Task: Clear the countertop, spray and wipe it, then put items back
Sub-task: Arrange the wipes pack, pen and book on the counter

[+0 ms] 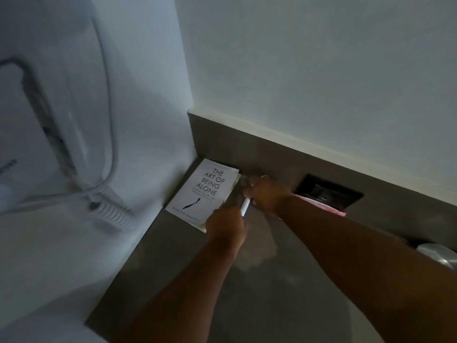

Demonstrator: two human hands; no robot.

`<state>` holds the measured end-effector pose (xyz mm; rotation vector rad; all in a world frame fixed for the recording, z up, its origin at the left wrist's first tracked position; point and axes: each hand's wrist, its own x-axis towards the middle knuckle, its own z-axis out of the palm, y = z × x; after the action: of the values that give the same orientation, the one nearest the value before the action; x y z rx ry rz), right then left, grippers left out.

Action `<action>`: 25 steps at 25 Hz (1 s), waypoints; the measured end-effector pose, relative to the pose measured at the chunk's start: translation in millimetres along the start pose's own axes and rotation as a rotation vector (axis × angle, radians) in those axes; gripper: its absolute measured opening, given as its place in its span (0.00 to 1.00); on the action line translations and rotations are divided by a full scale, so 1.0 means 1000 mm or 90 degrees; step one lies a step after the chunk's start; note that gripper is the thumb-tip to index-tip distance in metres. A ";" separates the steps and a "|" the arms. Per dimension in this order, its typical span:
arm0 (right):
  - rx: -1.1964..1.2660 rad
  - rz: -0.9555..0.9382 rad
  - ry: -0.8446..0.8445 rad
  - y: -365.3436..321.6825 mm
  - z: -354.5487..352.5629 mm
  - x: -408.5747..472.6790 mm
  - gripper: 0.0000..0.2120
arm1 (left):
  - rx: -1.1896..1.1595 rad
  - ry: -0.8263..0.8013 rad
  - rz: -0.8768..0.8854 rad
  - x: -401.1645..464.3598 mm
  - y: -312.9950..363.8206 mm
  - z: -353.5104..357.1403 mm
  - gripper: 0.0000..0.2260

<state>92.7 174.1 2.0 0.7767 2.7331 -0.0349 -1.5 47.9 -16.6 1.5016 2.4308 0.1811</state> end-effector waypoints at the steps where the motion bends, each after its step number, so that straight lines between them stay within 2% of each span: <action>1: -0.012 -0.023 -0.001 0.001 -0.002 0.002 0.17 | -0.010 0.000 -0.002 -0.001 -0.001 -0.002 0.12; 6: -0.015 -0.101 0.022 -0.011 -0.004 0.008 0.19 | 0.008 0.083 0.031 -0.006 -0.030 -0.022 0.11; 9: 0.042 -0.112 -0.028 -0.023 -0.009 0.022 0.24 | -0.017 0.041 -0.002 -0.003 -0.050 -0.024 0.13; 12: 0.088 -0.086 -0.044 -0.032 -0.012 0.041 0.25 | -0.044 0.006 -0.018 0.007 -0.062 -0.024 0.14; 15: 0.079 -0.073 -0.047 -0.034 -0.019 0.058 0.19 | -0.093 0.011 -0.035 0.020 -0.072 -0.032 0.12; 18: 0.088 -0.100 0.007 -0.034 -0.033 0.062 0.11 | -0.103 0.029 -0.034 0.020 -0.078 -0.041 0.11; 22: 0.009 -0.140 0.104 -0.040 -0.047 0.079 0.15 | -0.059 0.130 -0.051 0.019 -0.096 -0.047 0.13; 25: -0.020 -0.135 0.132 -0.048 -0.047 0.098 0.16 | -0.041 0.136 -0.073 0.031 -0.107 -0.043 0.13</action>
<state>-25.0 187.8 15.2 0.5049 2.9946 0.0454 -118.6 28.9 -7.4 1.3736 2.6404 0.4121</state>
